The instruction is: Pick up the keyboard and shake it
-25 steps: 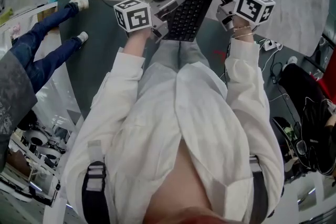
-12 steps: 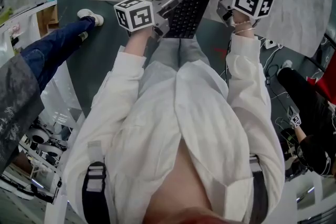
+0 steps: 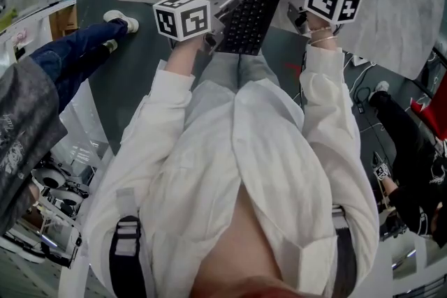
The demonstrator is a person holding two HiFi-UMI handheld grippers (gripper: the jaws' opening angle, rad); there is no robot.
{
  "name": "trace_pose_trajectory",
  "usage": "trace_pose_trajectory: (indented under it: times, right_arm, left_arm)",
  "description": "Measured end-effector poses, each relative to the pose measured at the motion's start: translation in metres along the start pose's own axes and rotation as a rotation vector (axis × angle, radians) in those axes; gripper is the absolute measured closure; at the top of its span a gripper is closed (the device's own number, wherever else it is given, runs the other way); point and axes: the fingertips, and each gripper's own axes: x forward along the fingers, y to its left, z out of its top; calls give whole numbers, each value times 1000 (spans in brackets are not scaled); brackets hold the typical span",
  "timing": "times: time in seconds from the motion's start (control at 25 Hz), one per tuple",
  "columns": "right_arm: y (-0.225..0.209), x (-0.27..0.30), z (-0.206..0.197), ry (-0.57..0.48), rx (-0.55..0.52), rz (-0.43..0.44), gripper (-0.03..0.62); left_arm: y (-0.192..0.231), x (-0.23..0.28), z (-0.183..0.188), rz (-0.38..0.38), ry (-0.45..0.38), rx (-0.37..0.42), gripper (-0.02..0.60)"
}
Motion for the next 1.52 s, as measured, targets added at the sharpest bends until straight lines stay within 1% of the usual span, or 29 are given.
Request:
trace_pose_trajectory:
  times: [0.28, 0.44, 0.56, 0.64, 0.72, 0.84, 1.24, 1.52]
  right_arm:
    - [-6, 3, -2, 24, -18, -19, 352]
    - [-12, 5, -7, 34, -16, -40, 352]
    - [-15, 7, -9, 40, -25, -47, 352]
    - [-16, 9, -11, 55, -35, -51, 352]
    - [-17, 12, -12, 70, -39, -56, 352]
    - [-21, 14, -14, 75, -26, -59, 352]
    - [-29, 18, -20, 142, 4, -105, 335]
    - [-31, 16, -20, 208, -28, -146, 321]
  left_arm:
    - [4, 4, -2, 65, 62, 64, 413]
    - [8, 10, -13, 101, 140, 133, 405]
    - [11, 12, -15, 109, 175, 141, 403]
    - [14, 10, -11, 139, 191, 155, 402]
    - [17, 8, -7, 178, 214, 189, 397]
    - [18, 10, -8, 203, 250, 235, 393]
    - [21, 12, -10, 208, 269, 224, 393]
    - [20, 12, -10, 213, 275, 227, 394]
